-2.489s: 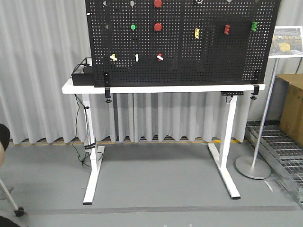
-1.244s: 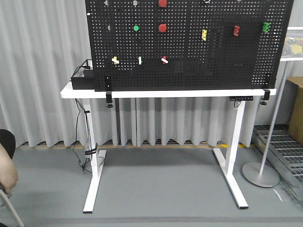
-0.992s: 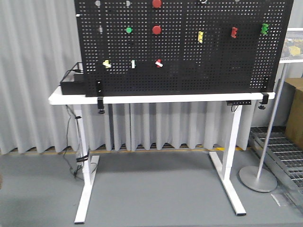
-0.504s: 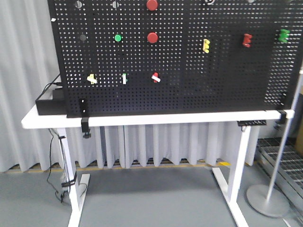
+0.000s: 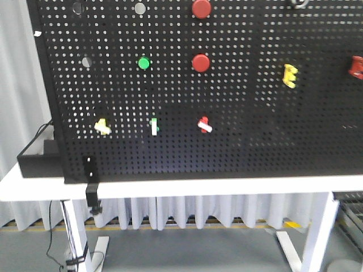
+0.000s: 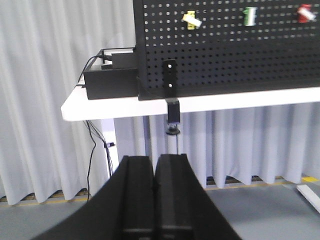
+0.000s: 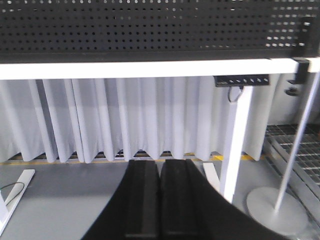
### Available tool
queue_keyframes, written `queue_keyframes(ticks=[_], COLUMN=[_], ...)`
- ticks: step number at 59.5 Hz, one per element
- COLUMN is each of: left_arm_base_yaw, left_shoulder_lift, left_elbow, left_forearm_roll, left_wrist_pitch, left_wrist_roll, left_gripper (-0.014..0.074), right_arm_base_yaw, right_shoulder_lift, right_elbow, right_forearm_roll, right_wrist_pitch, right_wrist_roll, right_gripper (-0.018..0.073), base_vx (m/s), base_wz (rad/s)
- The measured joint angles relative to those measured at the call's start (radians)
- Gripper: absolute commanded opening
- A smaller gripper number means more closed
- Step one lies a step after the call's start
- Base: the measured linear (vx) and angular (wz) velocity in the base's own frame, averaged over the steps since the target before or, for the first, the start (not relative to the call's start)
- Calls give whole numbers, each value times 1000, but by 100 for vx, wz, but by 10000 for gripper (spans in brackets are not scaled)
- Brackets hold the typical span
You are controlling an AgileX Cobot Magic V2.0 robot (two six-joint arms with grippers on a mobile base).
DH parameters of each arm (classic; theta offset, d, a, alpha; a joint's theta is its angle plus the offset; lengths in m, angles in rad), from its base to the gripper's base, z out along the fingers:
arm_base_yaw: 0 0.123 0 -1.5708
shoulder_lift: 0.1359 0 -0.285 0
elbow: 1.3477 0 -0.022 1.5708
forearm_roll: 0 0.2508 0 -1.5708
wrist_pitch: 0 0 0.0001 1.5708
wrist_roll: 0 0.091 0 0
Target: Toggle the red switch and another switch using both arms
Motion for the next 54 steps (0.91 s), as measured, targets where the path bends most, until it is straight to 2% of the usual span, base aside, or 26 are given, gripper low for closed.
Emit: queue_keyframes(ticks=[29, 54], left_arm_base_yaw=[0, 0], left_shoulder_lift=[0, 0], left_elbow=[0, 0], left_forearm_roll=[0, 0], left_wrist_pitch=[1, 1], left_wrist_roll=[0, 0], left_gripper=[3, 3], right_arm_base_yaw=[0, 0], right_shoulder_lift=[0, 0], right_elbow=[0, 0], right_forearm_roll=[0, 0], right_wrist_pitch=[-1, 0], right_wrist_roll=[0, 0], right_gripper=[-6, -6], base_vx=[34, 22], base_wz=[5, 0])
